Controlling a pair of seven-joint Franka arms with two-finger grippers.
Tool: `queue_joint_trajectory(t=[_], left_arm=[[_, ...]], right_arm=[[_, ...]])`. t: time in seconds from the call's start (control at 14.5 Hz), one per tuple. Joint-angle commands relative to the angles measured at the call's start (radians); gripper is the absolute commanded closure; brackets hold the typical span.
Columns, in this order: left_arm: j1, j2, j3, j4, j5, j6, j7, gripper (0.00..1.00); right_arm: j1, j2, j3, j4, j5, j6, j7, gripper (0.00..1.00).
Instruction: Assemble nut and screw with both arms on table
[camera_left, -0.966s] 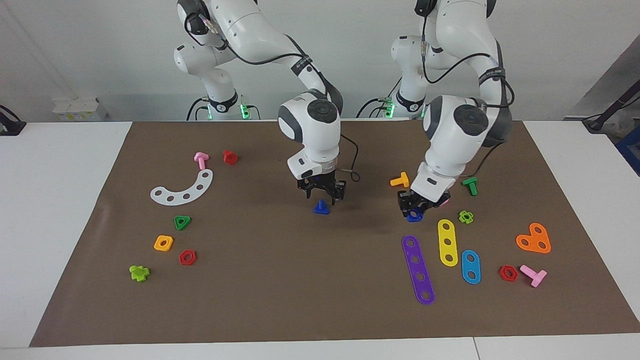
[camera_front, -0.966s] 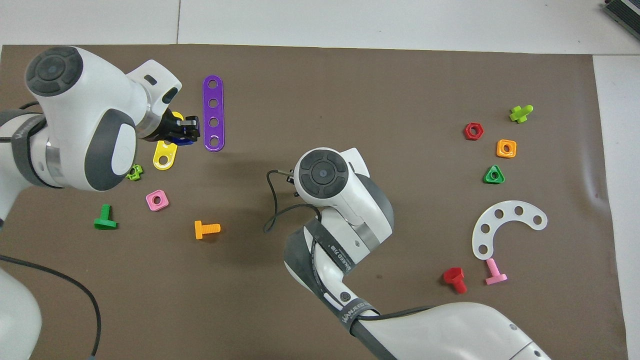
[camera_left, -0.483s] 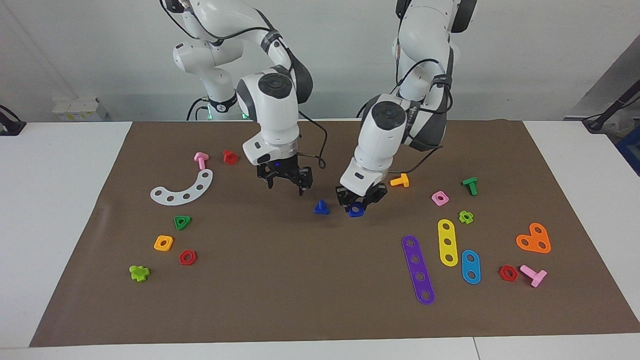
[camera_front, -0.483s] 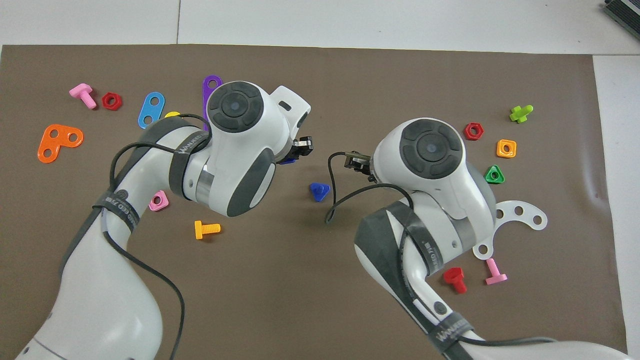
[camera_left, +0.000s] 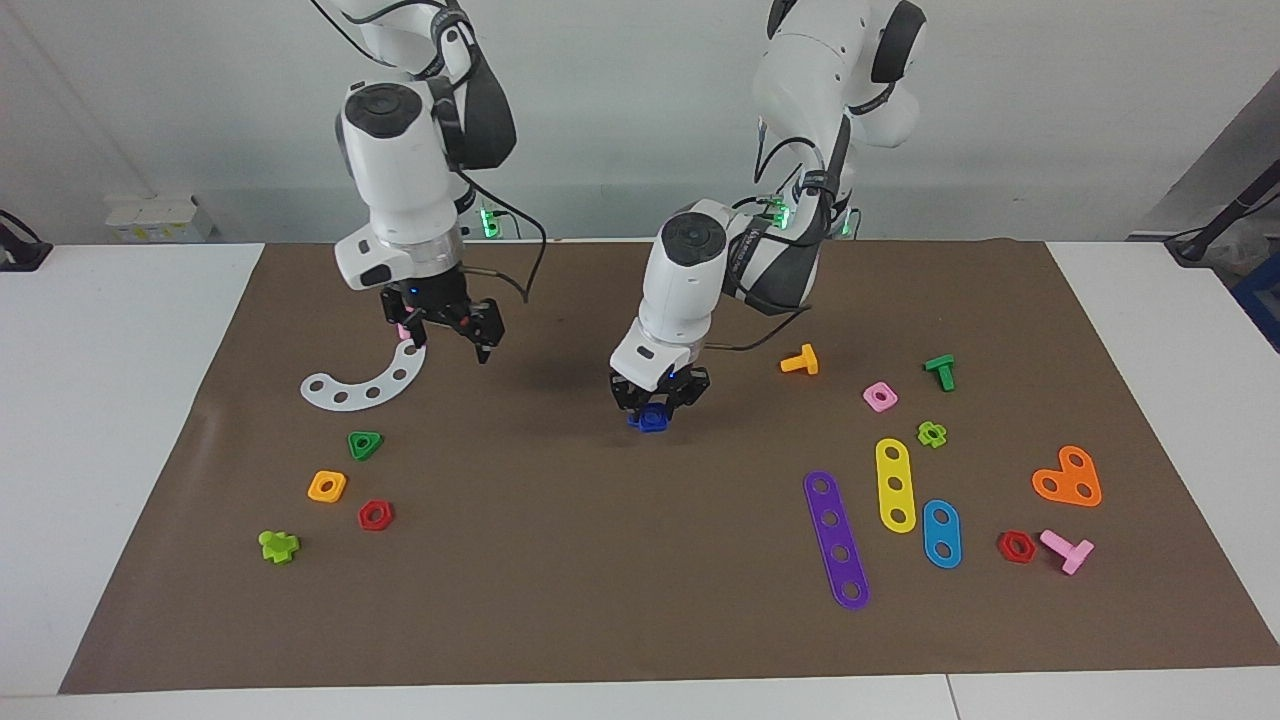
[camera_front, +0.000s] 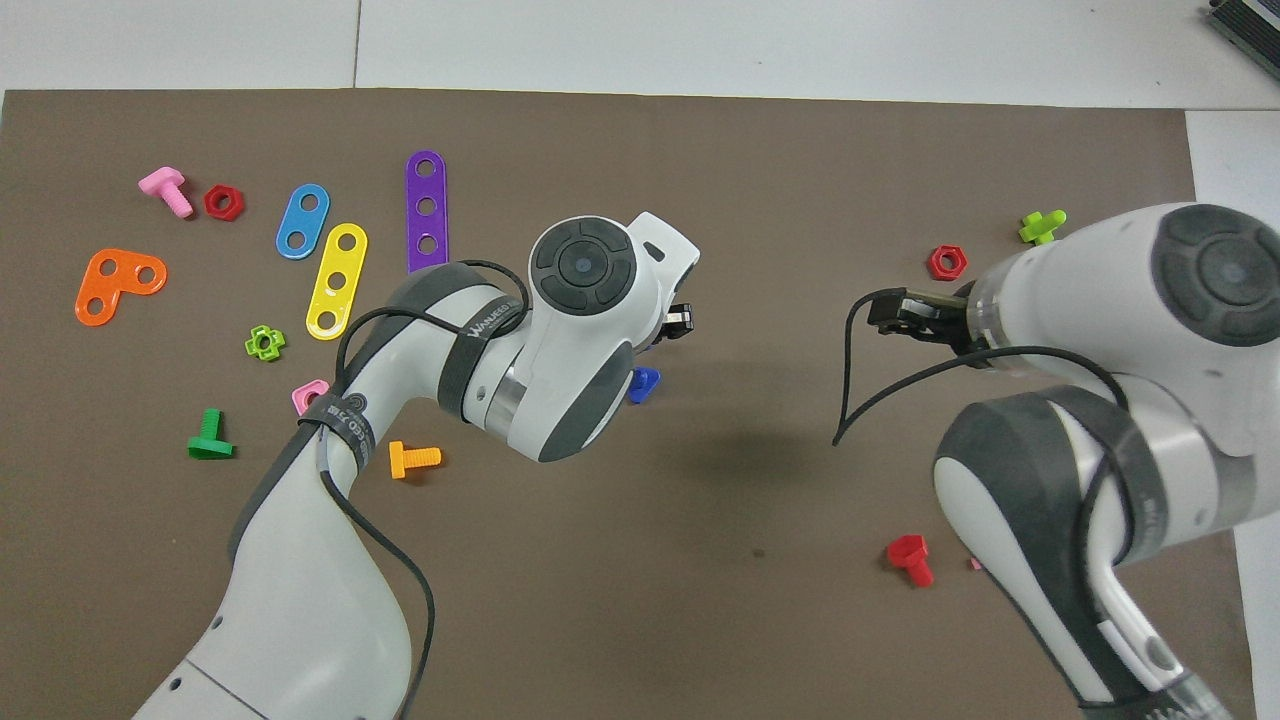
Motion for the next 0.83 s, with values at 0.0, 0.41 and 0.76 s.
queue_joint_trajectory(t=[0.0, 0.41, 0.76], left_arm=[[-0.032, -0.002, 0.018, -0.017, 0.009, -0.045, -0.017, 1.0], [-0.069, -0.016, 0.018, -0.06, 0.009, -0.05, -0.066, 1.0], [-0.078, -0.031, 0.018, -0.141, 0.009, 0.022, -0.066, 1.0]], right_arm=[[-0.079, -0.033, 0.006, 0.042, 0.039, -0.063, -0.082, 0.01], [-0.153, 0.007, 0.006, 0.259, 0.059, -0.238, -0.194, 0.01], [-0.153, 0.045, 0.007, 0.383, 0.063, -0.382, -0.229, 0.01]])
